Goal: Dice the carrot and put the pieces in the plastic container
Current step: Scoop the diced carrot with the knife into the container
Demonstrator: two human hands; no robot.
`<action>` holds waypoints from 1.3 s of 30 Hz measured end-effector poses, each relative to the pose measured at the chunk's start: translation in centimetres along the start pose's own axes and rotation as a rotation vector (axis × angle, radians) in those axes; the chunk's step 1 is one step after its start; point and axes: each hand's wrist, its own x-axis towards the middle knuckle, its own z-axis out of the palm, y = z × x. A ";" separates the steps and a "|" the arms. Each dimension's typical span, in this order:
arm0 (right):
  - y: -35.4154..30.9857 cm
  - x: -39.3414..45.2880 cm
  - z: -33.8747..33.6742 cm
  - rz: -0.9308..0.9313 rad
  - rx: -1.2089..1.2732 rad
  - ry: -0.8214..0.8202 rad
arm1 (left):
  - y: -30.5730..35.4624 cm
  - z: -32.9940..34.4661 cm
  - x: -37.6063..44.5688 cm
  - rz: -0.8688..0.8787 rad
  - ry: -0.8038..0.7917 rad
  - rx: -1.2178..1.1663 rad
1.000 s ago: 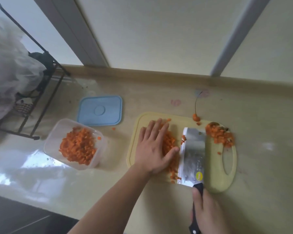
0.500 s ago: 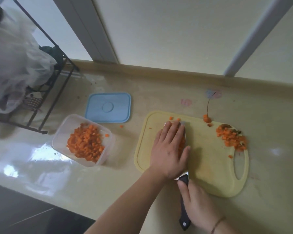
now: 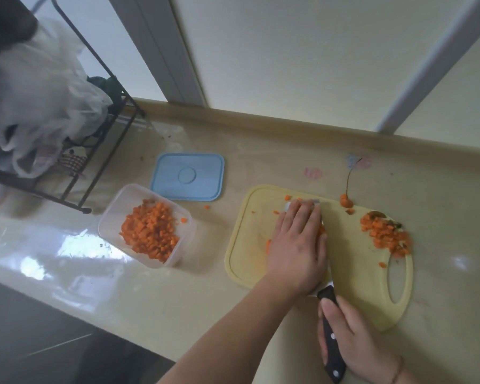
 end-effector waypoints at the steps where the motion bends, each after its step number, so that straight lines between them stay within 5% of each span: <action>1: 0.0 0.0 -0.3 -0.007 0.002 0.002 | 0.3 -0.1 0.1 -0.001 -0.007 -0.008; 12: -6.9 2.2 -1.0 0.022 0.121 -0.176 | 0.8 -7.7 2.9 -0.046 0.155 0.031; 22: -15.0 7.3 9.4 -0.020 0.071 -0.607 | -8.7 -19.2 -2.6 -0.456 0.333 0.145; 32: -16.5 9.5 12.1 0.160 -0.028 -0.710 | -13.9 -18.2 -4.3 -0.634 0.349 0.040; 39: -17.8 10.0 10.1 0.241 -0.110 -0.747 | -16.8 -18.4 -3.3 -0.572 0.315 0.169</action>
